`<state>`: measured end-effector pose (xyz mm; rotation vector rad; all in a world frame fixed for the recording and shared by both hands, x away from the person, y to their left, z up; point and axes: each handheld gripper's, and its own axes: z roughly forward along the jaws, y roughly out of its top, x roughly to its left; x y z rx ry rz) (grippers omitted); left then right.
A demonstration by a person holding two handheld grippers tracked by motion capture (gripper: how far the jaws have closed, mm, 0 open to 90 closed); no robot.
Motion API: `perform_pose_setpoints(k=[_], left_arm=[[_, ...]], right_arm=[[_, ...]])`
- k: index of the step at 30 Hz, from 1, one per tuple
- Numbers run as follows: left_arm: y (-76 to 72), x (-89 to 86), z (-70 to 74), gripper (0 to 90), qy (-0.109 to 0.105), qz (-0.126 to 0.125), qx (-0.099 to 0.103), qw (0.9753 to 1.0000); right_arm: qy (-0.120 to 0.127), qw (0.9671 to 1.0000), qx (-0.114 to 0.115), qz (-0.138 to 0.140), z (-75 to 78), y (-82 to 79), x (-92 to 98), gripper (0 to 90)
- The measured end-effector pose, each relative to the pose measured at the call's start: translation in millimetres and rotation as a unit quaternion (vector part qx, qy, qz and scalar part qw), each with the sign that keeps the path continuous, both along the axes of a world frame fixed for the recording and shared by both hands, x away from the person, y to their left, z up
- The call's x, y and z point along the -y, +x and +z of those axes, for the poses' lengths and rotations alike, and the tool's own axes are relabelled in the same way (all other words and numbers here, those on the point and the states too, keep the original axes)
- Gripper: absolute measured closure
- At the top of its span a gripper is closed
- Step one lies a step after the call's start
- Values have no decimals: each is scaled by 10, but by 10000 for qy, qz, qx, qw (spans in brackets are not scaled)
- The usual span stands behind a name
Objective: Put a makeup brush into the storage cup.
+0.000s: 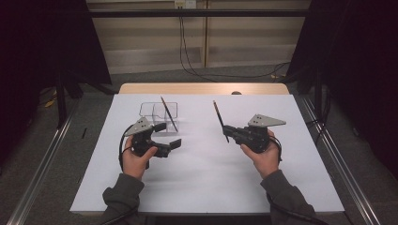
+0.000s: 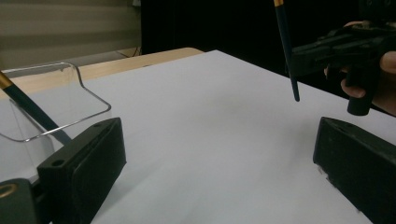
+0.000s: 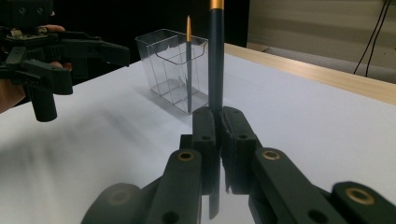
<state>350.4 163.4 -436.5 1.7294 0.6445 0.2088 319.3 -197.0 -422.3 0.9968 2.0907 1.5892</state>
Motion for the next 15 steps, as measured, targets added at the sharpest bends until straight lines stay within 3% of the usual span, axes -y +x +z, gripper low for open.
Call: perform_pose_setpoints(k=[15], left_arm=[[51, 194, 90, 15, -310, -54, -74, 9995]], right_arm=[[-39, 10000, -1, 62, 23, 9, -78, 852]])
